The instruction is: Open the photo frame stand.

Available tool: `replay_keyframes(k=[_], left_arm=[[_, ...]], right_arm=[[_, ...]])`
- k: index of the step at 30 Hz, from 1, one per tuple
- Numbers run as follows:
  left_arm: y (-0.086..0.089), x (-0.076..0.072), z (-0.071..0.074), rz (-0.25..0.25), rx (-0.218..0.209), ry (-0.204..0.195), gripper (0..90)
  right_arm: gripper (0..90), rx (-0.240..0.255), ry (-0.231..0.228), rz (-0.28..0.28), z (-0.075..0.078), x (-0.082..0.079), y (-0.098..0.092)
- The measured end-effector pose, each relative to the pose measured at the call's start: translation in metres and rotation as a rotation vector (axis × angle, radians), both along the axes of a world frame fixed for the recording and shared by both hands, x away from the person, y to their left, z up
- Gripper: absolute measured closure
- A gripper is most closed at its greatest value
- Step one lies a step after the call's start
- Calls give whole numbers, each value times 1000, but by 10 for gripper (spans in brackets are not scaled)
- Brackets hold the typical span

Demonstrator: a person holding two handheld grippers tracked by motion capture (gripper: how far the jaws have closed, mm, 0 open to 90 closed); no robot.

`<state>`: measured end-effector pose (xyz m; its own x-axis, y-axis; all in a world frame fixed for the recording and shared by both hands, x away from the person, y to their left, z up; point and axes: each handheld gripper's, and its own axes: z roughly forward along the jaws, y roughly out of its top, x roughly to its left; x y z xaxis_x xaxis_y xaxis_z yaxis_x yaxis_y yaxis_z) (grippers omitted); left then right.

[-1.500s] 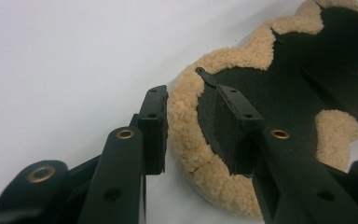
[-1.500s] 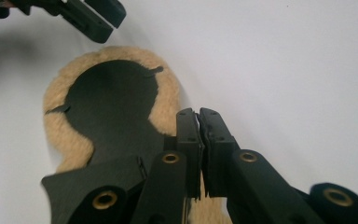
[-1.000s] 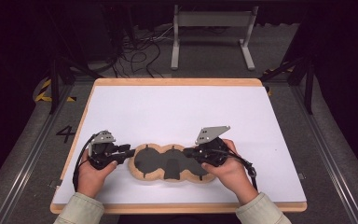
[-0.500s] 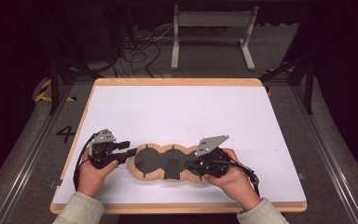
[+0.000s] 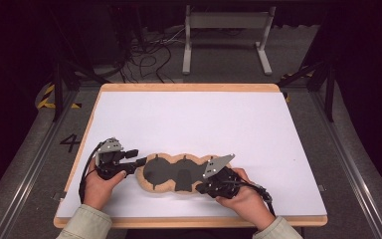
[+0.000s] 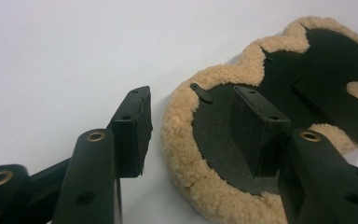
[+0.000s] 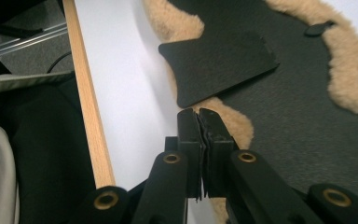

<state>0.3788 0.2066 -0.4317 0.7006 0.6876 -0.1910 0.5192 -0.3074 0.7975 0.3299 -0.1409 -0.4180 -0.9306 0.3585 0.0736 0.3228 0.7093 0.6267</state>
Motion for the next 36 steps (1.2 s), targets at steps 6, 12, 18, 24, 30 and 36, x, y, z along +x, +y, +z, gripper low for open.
replay_keyframes(k=[6,12,18,24,30,36], left_arm=[[1,1,0,12,3,33,491],[1,1,-1,12,17,36,492],[0,1,0,11,21,41,499],[1,-1,0,13,14,52,510],[2,-1,1,1,17,58,513],[3,-4,3,-5,6,67,515]], right_arm=[[892,-30,31,11,-10,0,7],[900,-40,45,23,-17,-1,15],[900,1,50,2,-15,1,12],[900,86,47,-33,-8,2,7],[900,168,-7,-96,0,4,1],[883,169,-10,-103,1,5,-2]])
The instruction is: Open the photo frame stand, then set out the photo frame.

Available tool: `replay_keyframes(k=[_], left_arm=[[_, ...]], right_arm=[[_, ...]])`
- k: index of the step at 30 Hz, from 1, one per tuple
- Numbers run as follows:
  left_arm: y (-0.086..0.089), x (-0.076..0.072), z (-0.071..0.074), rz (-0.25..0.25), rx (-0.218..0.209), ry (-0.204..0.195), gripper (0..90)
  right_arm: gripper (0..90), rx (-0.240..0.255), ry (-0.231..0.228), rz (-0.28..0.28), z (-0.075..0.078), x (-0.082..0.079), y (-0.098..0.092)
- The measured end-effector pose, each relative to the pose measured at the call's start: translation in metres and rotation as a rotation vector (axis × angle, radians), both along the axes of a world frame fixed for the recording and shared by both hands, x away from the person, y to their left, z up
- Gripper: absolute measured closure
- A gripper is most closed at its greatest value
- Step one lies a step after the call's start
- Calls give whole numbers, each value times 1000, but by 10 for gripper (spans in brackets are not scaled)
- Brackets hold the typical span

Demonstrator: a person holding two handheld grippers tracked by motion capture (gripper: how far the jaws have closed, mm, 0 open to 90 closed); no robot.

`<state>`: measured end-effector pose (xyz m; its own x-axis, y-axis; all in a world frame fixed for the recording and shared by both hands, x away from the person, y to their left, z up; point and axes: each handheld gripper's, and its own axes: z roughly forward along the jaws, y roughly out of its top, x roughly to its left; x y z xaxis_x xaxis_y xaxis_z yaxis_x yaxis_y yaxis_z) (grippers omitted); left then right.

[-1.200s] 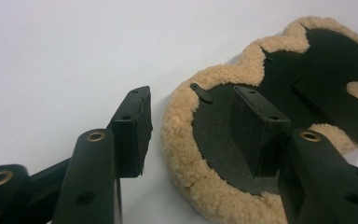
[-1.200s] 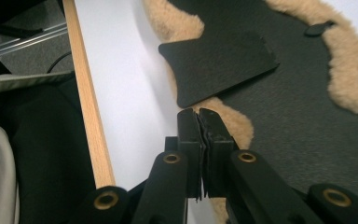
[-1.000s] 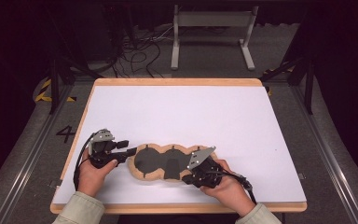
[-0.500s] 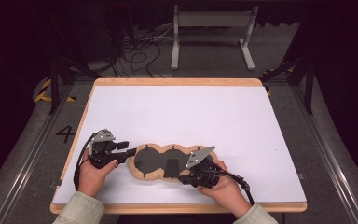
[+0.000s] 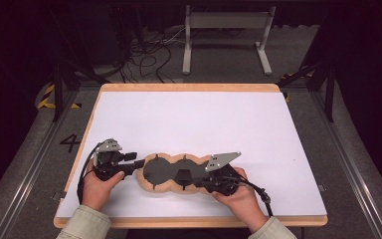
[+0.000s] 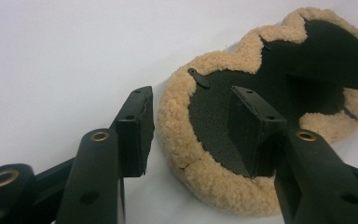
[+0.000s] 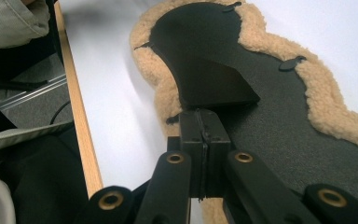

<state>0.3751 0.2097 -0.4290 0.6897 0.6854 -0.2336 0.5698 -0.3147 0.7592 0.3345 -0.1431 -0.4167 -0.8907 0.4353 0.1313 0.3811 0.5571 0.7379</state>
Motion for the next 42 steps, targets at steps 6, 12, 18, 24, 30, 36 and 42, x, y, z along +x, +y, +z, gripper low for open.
replay_keyframes(k=[6,12,18,24,30,36,42], left_arm=[[-1,-5,7,-11,34,-1,498],[-5,-7,14,-38,55,33,474],[-2,-10,15,-55,58,66,476],[4,-11,9,-64,51,106,462],[8,-12,1,-99,23,117,468],[11,-10,-5,-113,28,152,453],[11,-8,-10,-130,19,194,424]], right_arm=[[835,-44,-40,-34,15,-2,-13],[760,-19,-74,-103,32,3,-38],[655,-14,-44,-160,37,6,-55],[553,-36,-16,-189,37,6,-68],[437,-55,48,-226,28,10,-79],[347,-43,111,-275,17,14,-87],[292,-52,172,-277,4,19,-91]])
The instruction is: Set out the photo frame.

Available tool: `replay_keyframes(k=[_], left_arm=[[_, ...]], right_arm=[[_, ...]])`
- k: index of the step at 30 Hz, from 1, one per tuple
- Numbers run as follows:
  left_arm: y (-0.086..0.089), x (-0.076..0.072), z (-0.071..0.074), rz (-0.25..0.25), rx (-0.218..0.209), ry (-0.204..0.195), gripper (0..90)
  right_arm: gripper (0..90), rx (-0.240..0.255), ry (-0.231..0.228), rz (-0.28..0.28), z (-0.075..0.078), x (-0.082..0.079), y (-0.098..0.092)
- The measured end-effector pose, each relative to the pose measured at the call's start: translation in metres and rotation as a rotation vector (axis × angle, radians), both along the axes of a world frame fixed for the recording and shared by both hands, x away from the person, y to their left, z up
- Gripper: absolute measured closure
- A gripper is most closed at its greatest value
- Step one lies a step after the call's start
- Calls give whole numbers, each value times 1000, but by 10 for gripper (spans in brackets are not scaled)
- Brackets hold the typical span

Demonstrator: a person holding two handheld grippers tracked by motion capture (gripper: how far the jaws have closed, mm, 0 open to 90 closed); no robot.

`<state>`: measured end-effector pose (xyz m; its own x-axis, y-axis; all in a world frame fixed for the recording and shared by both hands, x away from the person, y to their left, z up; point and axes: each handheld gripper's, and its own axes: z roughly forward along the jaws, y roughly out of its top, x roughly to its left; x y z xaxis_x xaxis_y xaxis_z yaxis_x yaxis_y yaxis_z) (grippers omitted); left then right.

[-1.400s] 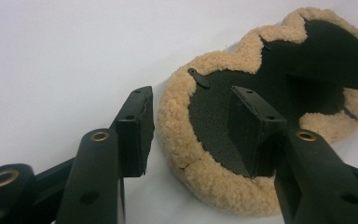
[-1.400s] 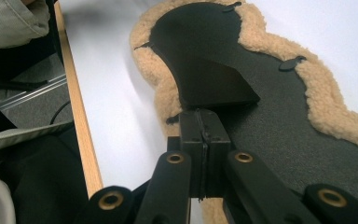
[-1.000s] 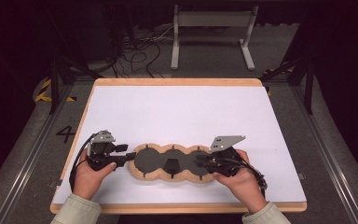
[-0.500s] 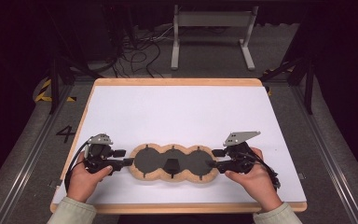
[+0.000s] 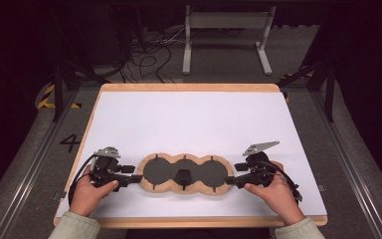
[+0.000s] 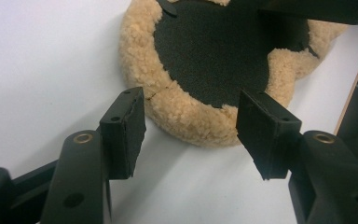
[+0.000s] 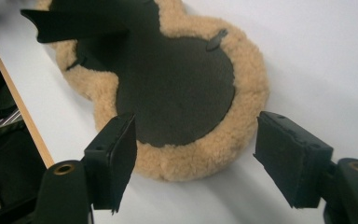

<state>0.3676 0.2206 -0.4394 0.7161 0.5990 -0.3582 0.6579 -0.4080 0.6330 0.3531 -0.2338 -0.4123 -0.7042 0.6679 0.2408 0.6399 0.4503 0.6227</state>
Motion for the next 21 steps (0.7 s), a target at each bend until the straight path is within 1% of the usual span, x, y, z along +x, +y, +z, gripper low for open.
replay_keyframes(k=[1,2,3,5,6,7,10,12,13,14,16,17,19,20,21], left_arm=[[0,0,-1,-3,-1,16,404],[0,0,-1,-3,-1,16,393],[0,1,-1,-2,11,8,393],[-1,2,-4,-10,12,27,361],[-2,2,-5,-14,6,41,353],[-2,2,-6,-14,18,32,356],[-5,3,-7,-17,15,51,343],[-5,3,-8,-17,27,55,339],[-6,3,-8,-19,23,66,333],[-6,4,-10,-20,8,79,319],[-7,6,-12,-29,2,81,301],[-9,6,-13,-33,0,96,295],[-12,6,-15,-52,9,101,272],[-13,6,-15,-54,1,110,266],[-13,6,-15,-54,1,110,265]], right_arm=[[272,-5,24,1,-5,1,0],[272,-5,24,1,-5,1,0],[263,-8,35,3,-7,1,1],[242,-21,48,5,-11,2,2],[233,-29,51,9,-14,3,3],[228,-32,57,12,-15,3,4],[210,-46,67,20,-19,4,6],[200,-53,84,19,-21,4,7],[196,-53,87,18,-22,4,8],[192,-59,91,14,-23,4,8],[187,-52,105,11,-24,4,8],[170,-49,119,12,-25,4,8],[147,-43,122,14,-26,4,9],[142,-46,122,13,-26,4,10],[142,-46,122,13,-26,4,10]])
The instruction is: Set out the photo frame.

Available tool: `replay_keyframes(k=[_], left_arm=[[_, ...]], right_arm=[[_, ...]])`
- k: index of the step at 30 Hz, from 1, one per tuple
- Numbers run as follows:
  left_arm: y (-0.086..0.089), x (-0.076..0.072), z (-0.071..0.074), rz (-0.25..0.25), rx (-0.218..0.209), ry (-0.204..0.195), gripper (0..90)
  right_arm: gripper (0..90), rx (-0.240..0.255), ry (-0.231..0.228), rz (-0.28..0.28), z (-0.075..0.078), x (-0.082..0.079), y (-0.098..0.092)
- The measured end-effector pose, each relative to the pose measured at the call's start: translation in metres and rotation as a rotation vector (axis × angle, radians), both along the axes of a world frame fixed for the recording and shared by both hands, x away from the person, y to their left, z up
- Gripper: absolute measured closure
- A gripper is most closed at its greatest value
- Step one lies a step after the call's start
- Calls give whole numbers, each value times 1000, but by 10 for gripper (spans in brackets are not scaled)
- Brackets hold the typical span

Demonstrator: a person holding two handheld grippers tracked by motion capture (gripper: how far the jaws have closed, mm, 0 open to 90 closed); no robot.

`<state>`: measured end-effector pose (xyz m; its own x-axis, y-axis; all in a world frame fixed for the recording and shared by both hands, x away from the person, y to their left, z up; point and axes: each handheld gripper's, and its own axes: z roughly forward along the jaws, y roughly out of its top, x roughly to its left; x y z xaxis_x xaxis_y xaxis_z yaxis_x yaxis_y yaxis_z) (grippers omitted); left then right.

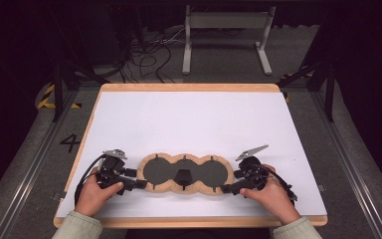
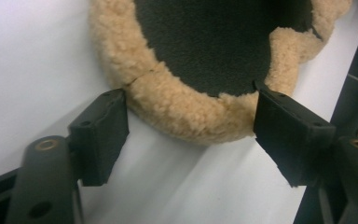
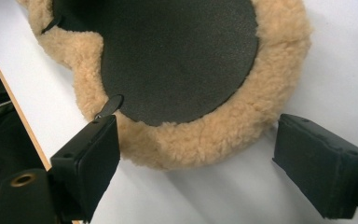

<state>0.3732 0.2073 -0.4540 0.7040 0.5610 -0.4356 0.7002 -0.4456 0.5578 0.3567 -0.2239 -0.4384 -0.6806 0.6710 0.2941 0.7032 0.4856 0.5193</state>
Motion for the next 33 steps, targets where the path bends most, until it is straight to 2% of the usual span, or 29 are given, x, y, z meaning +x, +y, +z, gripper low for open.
replay_keyframes(k=[3,6,14,16,20,23,28,33], left_arm=[[0,1,0,-2,2,-8,264],[0,1,0,2,-14,16,265],[-3,0,1,16,18,-5,275],[-3,-1,1,16,17,3,291],[-3,0,2,25,24,3,303],[-4,0,2,25,33,-8,304],[-6,-1,3,35,41,-18,311],[-10,-3,7,51,81,-50,333]], right_arm=[[140,18,16,18,0,-1,1],[137,10,18,15,0,-1,3],[98,18,21,12,-1,-2,5],[107,27,22,4,-1,-2,4],[195,8,13,-21,1,-2,4],[288,35,44,-72,2,0,-2],[351,48,68,-103,3,1,-6],[420,36,60,-128,9,-1,-7]])
